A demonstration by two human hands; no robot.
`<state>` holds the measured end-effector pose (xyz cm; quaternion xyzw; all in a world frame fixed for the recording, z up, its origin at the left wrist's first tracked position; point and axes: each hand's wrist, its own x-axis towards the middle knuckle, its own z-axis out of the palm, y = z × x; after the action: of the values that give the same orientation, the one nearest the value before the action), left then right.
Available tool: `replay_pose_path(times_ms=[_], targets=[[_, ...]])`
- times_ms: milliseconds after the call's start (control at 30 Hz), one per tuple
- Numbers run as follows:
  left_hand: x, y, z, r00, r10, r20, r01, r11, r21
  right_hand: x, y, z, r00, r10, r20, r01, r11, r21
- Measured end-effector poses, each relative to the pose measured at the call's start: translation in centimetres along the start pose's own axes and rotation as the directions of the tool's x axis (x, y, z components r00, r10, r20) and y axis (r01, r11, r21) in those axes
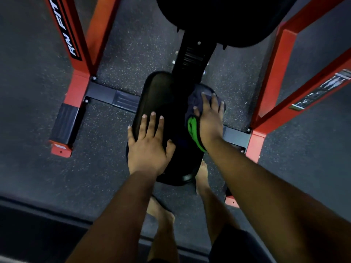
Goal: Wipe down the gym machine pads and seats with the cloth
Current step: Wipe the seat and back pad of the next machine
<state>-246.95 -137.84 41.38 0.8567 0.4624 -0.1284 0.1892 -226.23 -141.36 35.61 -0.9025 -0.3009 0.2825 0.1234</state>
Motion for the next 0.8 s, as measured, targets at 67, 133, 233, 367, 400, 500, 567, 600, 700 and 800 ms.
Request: replay_pose_path(times_ms=[67, 133, 233, 367, 400, 500, 567, 600, 700, 800], targets=[[0.0, -0.1, 0.1, 1.0, 0.013, 0.005, -0.013, 1.0, 0.006, -6.2, 0.0, 1.3, 0.989, -0.142, -0.04, 0.135, 0.981, -0.136], [-0.3, -0.5, -0.1, 1.0, 0.019, -0.011, -0.019, 1.0, -0.013, -13.9, -1.1, 1.8, 0.975, -0.222, -0.005, 0.218, 0.962, -0.167], [-1.7, -1.4, -0.2, 0.996, -0.042, -0.073, 0.036, 0.996, -0.087, -16.4, -2.6, 1.5, 0.958, -0.248, 0.144, 0.273, 0.941, -0.198], [-4.3, -2.9, 1.2, 0.982, -0.152, -0.114, 0.119, 0.96, -0.252, -3.1, -4.9, 0.9, 0.94, -0.29, 0.182, 0.331, 0.904, -0.27], [-4.3, -3.0, 1.1, 0.983, -0.139, -0.121, 0.1, 0.953, -0.285, 0.4, -5.6, 0.8, 0.947, -0.26, 0.186, 0.301, 0.924, -0.238], [-3.7, -3.2, 1.1, 0.982, -0.153, -0.109, 0.1, 0.918, -0.385, 3.8, -7.8, 1.7, 0.981, -0.153, 0.12, 0.178, 0.956, -0.233], [-3.7, -3.1, 1.0, 0.979, -0.172, -0.109, 0.113, 0.906, -0.408, -0.6, -7.8, 1.9, 0.966, -0.226, 0.123, 0.253, 0.92, -0.298], [-3.9, -3.0, 1.1, 0.979, -0.171, -0.109, 0.11, 0.9, -0.422, -4.2, -7.2, 1.7, 0.942, -0.309, 0.129, 0.334, 0.894, -0.299], [-4.0, -2.9, 0.8, 0.976, -0.19, -0.108, 0.107, 0.848, -0.519, -13.3, -4.9, 0.6, 0.836, -0.489, 0.25, 0.543, 0.804, -0.241], [-3.9, -3.1, 0.7, 0.972, -0.214, -0.1, 0.11, 0.784, -0.612, -8.5, -5.8, 0.7, 0.849, -0.465, 0.252, 0.523, 0.807, -0.272]])
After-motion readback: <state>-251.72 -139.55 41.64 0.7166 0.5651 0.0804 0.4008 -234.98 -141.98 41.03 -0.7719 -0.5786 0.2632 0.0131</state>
